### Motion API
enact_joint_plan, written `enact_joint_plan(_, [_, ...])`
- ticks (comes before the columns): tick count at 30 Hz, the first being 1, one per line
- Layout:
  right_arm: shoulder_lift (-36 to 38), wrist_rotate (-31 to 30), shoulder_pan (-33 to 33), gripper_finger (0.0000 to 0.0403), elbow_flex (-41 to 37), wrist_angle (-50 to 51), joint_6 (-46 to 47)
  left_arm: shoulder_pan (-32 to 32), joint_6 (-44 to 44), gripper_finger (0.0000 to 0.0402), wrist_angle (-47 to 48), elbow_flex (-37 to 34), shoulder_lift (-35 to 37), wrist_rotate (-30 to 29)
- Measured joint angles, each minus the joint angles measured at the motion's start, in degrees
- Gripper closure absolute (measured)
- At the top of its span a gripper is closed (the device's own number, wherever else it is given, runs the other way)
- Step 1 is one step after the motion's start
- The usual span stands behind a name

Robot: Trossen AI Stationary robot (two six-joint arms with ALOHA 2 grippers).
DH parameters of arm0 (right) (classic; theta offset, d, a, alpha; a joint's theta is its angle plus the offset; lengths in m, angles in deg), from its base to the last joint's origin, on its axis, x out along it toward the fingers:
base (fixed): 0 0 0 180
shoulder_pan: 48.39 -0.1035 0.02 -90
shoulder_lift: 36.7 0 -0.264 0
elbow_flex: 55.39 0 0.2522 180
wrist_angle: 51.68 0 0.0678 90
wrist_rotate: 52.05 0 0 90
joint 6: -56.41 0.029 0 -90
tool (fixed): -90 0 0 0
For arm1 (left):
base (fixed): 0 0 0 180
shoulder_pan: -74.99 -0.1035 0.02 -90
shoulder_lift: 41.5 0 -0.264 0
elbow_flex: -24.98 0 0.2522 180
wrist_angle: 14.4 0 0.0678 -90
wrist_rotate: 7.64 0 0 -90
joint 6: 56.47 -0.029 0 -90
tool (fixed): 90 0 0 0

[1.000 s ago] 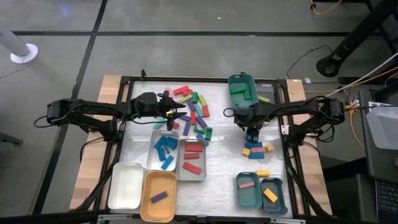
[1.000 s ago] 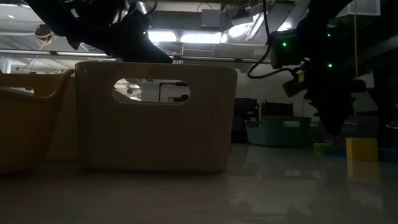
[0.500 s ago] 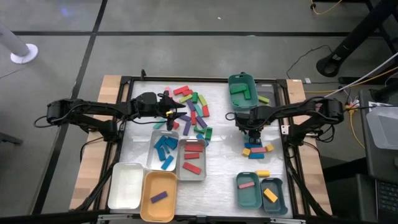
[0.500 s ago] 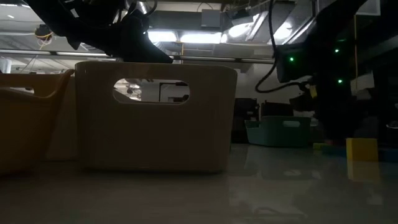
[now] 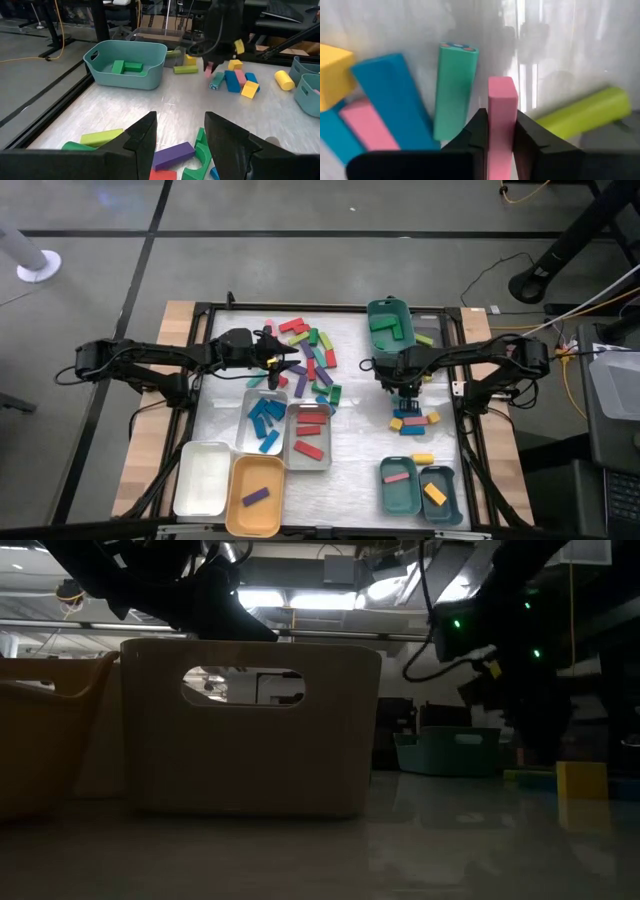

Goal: Sort blocks
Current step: Put the pink block into the bottom green bin, then put the yellow block into the dark blue bin

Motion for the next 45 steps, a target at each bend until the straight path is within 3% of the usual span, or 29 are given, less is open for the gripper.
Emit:
enact_joint_plan(3, [0.0,1.22,-0.09,0.0346,4.08,3.99,0.02,0.0,0.0,0.0247,0.0,0.0,0.0,0.0])
enact_joint_plan(7, [0.0,7.84,-0.1,0.0324,8.84,7.27,2.08,0.01,0.0,0.0247,-0.02,0.0,0.0,-0.01])
enact_joint_plan(12, [0.0,16.31,-3.78,0.0344,13.61,9.51,5.68,0.02,0.0,0.0247,-0.04,0.0,0.0,-0.02])
enact_joint_plan(17, [0.04,20.74,-11.83,0.0345,16.41,9.17,9.23,0.04,0.0,0.0247,-0.07,0.0,0.0,0.0])
enact_joint_plan(21, [0.04,21.0,-19.92,0.0314,16.26,8.17,14.0,0.04,0.02,0.0247,-0.15,0.0,0.0,0.0])
enact_joint_plan(27, [0.04,20.96,-31.73,0.0306,14.07,-1.97,27.16,0.04,0.22,0.0247,-0.18,0.0,0.0,-0.02])
enact_joint_plan(33, [0.04,14.82,-40.21,0.0327,13.76,-13.84,33.45,0.04,3.7,0.0247,-0.28,0.0,0.0,0.0])
enact_joint_plan(40, [0.04,0.43,-44.78,0.0343,13.75,-10.44,34.73,0.31,9.34,0.0247,0.01,0.0,0.0,-0.01])
enact_joint_plan(45, [0.04,-2.09,-44.58,0.0343,13.74,-9.06,39.04,2.23,10.27,0.0247,0.07,0.0,0.0,-0.02])
